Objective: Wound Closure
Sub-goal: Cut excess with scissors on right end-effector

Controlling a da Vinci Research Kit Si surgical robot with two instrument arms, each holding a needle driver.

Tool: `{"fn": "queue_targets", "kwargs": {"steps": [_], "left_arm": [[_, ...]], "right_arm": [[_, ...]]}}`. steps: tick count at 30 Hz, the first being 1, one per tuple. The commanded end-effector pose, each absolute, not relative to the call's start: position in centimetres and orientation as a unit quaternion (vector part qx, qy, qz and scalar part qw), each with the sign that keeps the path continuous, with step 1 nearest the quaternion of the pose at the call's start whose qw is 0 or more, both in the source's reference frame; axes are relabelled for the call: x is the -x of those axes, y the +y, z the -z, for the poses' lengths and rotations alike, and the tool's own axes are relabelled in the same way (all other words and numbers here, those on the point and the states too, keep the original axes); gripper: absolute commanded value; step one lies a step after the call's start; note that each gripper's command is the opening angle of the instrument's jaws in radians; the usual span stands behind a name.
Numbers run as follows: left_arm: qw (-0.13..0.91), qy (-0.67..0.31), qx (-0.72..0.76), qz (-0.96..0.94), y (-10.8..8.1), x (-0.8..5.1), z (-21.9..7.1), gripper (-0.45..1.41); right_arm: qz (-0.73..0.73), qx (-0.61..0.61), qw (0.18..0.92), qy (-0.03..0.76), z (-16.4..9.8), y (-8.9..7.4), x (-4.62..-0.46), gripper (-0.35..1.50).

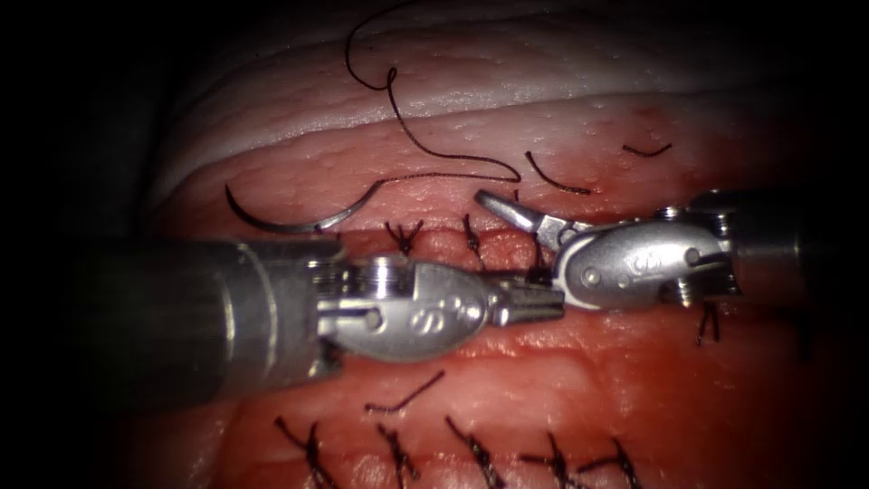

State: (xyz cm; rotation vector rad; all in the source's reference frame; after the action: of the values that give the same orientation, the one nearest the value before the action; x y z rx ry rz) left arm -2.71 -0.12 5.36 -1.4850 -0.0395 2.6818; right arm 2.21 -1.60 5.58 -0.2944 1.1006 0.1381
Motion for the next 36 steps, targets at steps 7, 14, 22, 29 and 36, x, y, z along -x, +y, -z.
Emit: {"fn": "queue_targets", "kwargs": {"steps": [7, 14, 22, 29, 36], "left_arm": [[0.037, -0.014, 0.486, -0.873, -0.13, 2.78, -5.38, -0.45], [0.036, -0.014, 0.487, -0.872, -0.16, 2.80, -5.38, -0.45], [0.032, -0.012, 0.489, -0.872, -0.18, 2.81, -5.40, -0.45], [0.029, -0.013, 0.490, -0.871, -0.24, 2.76, -5.37, -0.45], [0.024, -0.007, 0.490, -0.872, -0.56, 2.69, -5.26, -0.45]], "right_arm": [[-0.066, 0.142, 0.839, 0.521, -5.70, -1.54, -2.31, 1.43], [-0.065, 0.144, 0.839, 0.520, -5.74, -1.54, -2.34, 1.36], [-0.069, 0.145, 0.844, 0.511, -5.68, -1.58, -2.34, -0.35], [-0.066, 0.141, 0.843, 0.515, -5.62, -1.61, -2.26, 1.15], [-0.061, 0.137, 0.837, 0.526, -5.29, -1.80, -1.85, 1.48]]}}
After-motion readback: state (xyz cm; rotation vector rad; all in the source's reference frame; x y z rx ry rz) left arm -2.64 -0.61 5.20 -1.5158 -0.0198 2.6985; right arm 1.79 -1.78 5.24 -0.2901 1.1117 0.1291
